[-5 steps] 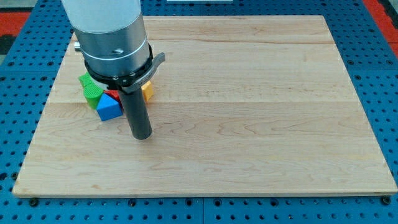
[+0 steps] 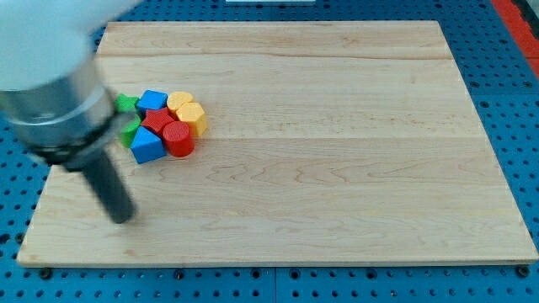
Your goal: Push the red circle towards the center right
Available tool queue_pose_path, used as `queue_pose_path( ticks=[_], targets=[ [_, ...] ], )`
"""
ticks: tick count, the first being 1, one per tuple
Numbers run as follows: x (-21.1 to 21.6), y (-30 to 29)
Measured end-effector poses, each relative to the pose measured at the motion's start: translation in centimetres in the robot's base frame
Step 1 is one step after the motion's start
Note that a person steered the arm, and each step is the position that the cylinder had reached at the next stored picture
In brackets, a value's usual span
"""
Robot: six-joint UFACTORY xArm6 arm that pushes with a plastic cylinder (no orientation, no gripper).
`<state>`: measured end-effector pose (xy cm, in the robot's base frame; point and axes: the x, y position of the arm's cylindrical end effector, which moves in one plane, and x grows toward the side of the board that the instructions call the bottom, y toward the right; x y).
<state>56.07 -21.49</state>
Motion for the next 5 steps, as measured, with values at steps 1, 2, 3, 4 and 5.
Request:
queue_pose_path(
  ticks=[1, 2, 3, 4, 5],
  targets=[
    [-3.4, -5.1],
    [-8.3, -0.1],
    [-9.8, 7.9],
    [-12.1, 13.5],
    [-13.4, 18.1]
  ],
)
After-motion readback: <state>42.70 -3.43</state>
